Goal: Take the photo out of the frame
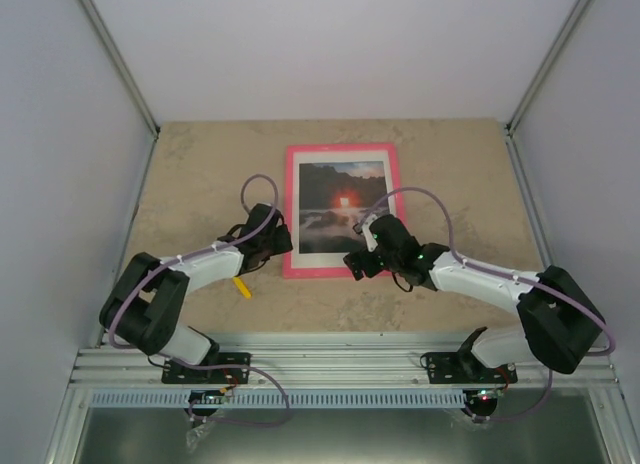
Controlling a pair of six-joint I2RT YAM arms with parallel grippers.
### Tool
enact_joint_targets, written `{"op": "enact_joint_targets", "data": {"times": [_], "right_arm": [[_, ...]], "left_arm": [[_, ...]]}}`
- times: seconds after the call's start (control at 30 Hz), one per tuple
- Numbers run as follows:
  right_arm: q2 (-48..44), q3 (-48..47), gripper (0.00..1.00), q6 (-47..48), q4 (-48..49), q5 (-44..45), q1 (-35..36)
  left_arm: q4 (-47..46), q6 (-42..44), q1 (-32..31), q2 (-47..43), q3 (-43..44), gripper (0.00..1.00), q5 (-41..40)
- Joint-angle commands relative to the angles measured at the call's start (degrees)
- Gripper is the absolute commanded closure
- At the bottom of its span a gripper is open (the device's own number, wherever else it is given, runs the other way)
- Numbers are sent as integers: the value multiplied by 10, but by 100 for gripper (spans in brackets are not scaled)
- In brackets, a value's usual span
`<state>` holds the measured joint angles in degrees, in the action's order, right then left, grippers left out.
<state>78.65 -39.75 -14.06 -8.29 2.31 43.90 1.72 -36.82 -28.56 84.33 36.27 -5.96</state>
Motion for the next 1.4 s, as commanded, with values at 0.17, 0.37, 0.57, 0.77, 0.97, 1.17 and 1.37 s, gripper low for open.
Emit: {"op": "enact_joint_targets", "data": {"times": [0.17, 0.37, 0.57, 0.77, 0.97, 1.17, 1.37], "right_arm": [[25, -30, 2, 37, -8, 58, 54], [41, -32, 2, 61, -5, 69, 75], [49, -33, 2, 85, 0, 82, 96], [52, -30, 2, 106, 1, 97, 115], [50, -31, 2, 137, -3, 119, 145], [48, -32, 2, 170, -9, 163, 198], [64, -31, 2, 193, 3, 274, 254]], "left_arm": [[4, 15, -15, 37, 23, 46, -18], [5, 18, -25, 61, 37, 51, -11], [2, 15, -29, 82, 46, 59, -6], [16, 10, -32, 77, 53, 75, -19], [40, 7, -33, 35, 67, 93, -35], [68, 7, -33, -1, 86, 100, -49], [107, 14, -33, -43, 107, 100, -64]]}}
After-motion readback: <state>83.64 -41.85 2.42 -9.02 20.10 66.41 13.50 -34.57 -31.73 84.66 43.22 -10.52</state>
